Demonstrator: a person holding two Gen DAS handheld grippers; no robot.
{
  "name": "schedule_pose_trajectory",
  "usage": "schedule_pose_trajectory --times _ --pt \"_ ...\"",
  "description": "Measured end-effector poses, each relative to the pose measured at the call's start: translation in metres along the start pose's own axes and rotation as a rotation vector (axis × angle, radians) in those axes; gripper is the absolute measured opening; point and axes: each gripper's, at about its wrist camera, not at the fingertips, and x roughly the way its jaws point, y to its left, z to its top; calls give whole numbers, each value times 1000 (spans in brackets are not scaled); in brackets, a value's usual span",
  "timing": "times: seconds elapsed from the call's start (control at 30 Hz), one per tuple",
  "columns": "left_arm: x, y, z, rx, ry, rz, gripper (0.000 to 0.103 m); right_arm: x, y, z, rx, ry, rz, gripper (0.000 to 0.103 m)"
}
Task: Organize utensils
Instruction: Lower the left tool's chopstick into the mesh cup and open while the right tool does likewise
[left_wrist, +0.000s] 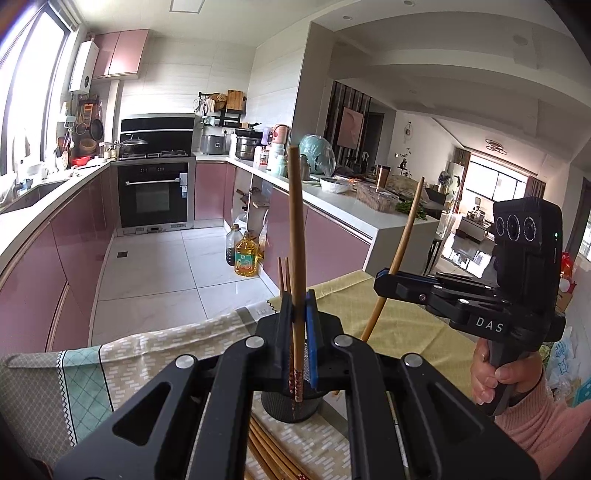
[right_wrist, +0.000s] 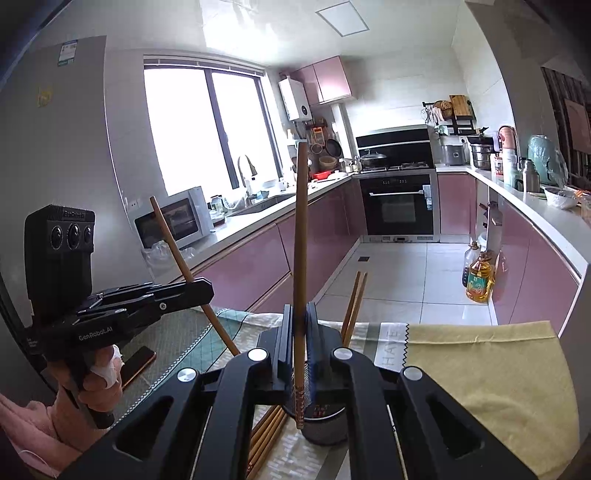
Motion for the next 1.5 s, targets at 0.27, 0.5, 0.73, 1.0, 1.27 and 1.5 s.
schedule_pose_trajectory --times 0.27,0.5,0.73,1.0,1.27,1.5 --pt "13 1 7 2 -2 16 8 6 1 6 -9 -11 -5 6" --pt "31 -5 7 4 30 34 8 17 -4 3 6 14 -15 6" --pt "43 -6 1 3 83 49 8 27 -11 -6 30 51 -25 6" --pt "49 -6 3 -2 109 50 8 35 -17 -7 47 69 -31 6" --pt "55 -6 5 0 125 53 8 43 -20 -11 57 87 -35 6" --pt "60 -7 2 1 140 51 8 49 -18 -12 57 105 -33 6"
